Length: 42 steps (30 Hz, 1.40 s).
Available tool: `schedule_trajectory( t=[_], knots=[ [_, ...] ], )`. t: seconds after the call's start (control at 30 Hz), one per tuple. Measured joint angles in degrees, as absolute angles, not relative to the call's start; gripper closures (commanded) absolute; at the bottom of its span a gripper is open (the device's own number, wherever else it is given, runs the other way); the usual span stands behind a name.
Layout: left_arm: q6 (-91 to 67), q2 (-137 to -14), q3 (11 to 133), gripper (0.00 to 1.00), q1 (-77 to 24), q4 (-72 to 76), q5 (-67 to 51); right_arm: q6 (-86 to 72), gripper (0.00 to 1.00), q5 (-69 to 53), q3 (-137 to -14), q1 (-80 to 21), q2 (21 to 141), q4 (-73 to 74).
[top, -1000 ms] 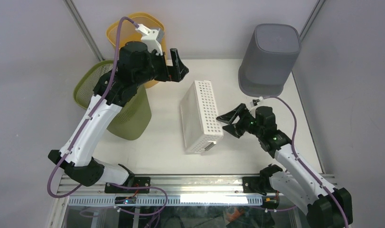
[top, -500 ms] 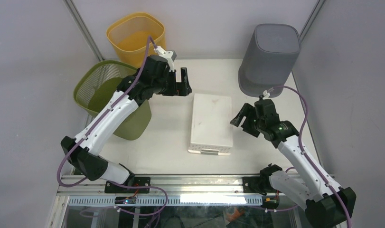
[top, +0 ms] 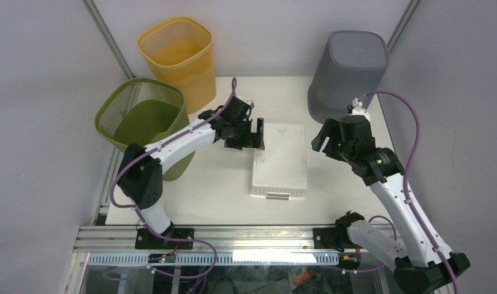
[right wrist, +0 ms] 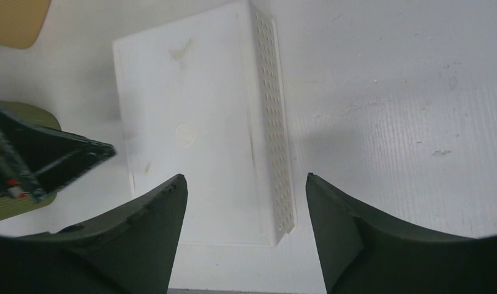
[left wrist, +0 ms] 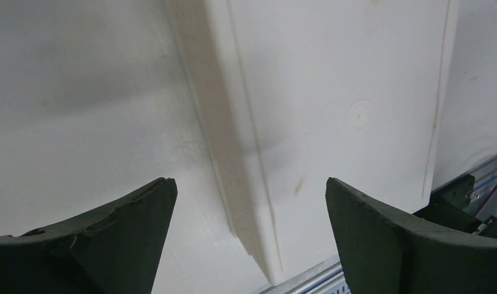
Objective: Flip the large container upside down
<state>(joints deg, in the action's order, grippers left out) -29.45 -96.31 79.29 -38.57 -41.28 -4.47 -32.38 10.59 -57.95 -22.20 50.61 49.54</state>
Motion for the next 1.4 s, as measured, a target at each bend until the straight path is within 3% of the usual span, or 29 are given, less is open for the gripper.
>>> schedule_trajectory(
  t=[0.17, 0.33, 0.57, 0.7, 0.87, 1.13, 1.4],
  knots=[
    [-31.99, -104.22, 79.5, 0.24, -43.55, -35.07, -7.92, -31.0, 0.26, 11.55, -62.83, -22.15, 50.37, 51.22],
    [-34.44, -113.47, 87.99, 0.2, -49.25, -32.34, -10.17, -30.22, 0.26, 12.45, -64.79, -22.15, 48.95, 52.36],
    [-38.52, -134.06, 116.27, 0.18, -60.12, -27.53, -12.34, -30.02, 0.26, 12.82, -64.95, -22.11, 48.23, 54.13],
    [-40.82, -138.52, 121.32, 0.15, -62.17, -26.81, -12.56, -29.8, 0.26, 13.21, -65.63, -22.0, 47.72, 56.97],
    [-41.19, -134.96, 116.66, 0.14, -60.97, -26.28, -10.66, -29.78, 0.25, 14.5, -66.0, -21.98, 46.37, 57.52],
    [-39.18, -115.04, 103.18, 0.09, -53.32, -27.88, -10.44, -30.26, 0.25, 12.36, -64.75, -21.98, 40.88, 54.52],
    [-29.74, -101.19, 114.02, 0.03, -46.87, -37.17, -3.73, -30.57, 0.24, 2.5, -62.98, -21.98, 37.93, 40.6]
  ],
)
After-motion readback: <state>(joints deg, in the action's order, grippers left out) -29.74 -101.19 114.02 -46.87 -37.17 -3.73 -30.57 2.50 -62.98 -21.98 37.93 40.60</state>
